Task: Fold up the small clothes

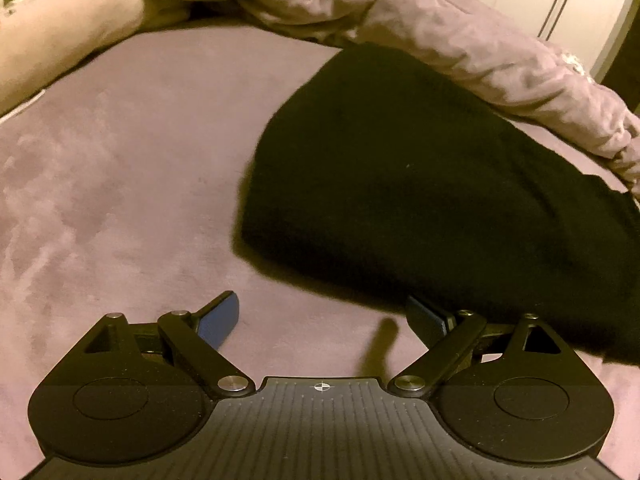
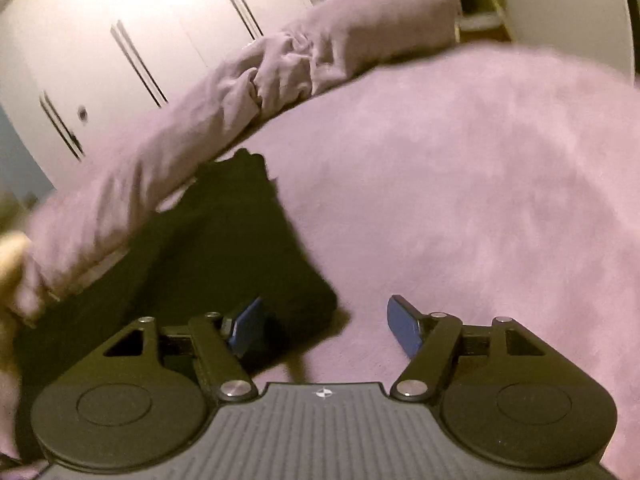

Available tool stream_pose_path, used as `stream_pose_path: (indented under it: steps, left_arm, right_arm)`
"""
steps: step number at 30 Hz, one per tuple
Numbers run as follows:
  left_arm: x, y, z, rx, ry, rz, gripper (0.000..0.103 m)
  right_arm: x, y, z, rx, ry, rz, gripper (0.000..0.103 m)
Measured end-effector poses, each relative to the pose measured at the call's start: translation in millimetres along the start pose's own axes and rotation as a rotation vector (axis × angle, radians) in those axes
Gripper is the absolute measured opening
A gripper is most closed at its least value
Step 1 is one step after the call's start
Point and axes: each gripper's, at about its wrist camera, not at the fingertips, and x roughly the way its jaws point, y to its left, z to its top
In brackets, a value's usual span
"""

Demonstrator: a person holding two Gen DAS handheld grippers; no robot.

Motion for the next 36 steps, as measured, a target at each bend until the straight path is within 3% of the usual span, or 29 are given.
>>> stream_pose_path:
  steps: [3, 6, 9, 11, 13, 21, 25, 28, 29, 31, 33, 34, 36]
  left_arm:
    - [3, 3, 4, -0.025, 0.004, -0.008, 0.095]
    - [4, 9, 10, -0.075, 0.003, -0.041, 0.095]
    - [7, 19, 15, -0.139, -0.003, -0.09, 0.094]
    - [12, 23, 21, -0.163, 0.004, -0.096, 0.087]
    - [16, 24, 27, -0.15, -0.002, -0.092, 0.082]
    - [20, 23, 33, -0.094, 0.008, -0.088, 0.076]
    - [20, 22, 34, -0.075, 0.01, -0.082, 0.057]
    - [19, 26, 36, -0.067, 0.016, -0.08, 0.04]
    - [16, 29, 38, -0.063, 0.014, -0.094, 0.037]
    - [11, 34, 41, -0.05, 0.006, -0.116, 0.036]
    - [6, 41, 45, -0.048, 0.002, -0.122, 0.045]
    - [3, 44, 46, -0.043, -0.007, -0.103, 0.055]
    - [-5, 47, 48, -0.013, -0.044, -0.047, 0.063]
  right_arm:
    - [8, 6, -4, 0.007, 0.014, 0.072, 0.07]
    - [21, 13, 0, 0.028, 0.036, 0.084, 0.068]
    - [31, 13, 4, 0.076, 0.052, 0.085, 0.06]
    - [32, 13, 6, 0.072, 0.065, 0.081, 0.048]
    - [32, 13, 6, 0.048, 0.071, 0.085, 0.044]
    - [12, 11, -8, 0.036, 0.073, 0.104, 0.047]
    - [21, 18, -6, 0.04, 0.087, 0.106, 0.048]
    - [26, 28, -4, -0.017, 0.079, 0.068, 0.021]
    - [25, 31, -5, -0.046, 0.068, 0.044, 0.021]
    - [20, 37, -10, -0.082, 0.044, -0.006, 0.021]
    - [12, 43, -16, -0.131, 0.014, -0.057, 0.025]
    - [6, 48, -19, -0.168, -0.007, -0.081, 0.028]
    - [-4, 59, -28, -0.242, -0.049, -0.135, 0.03]
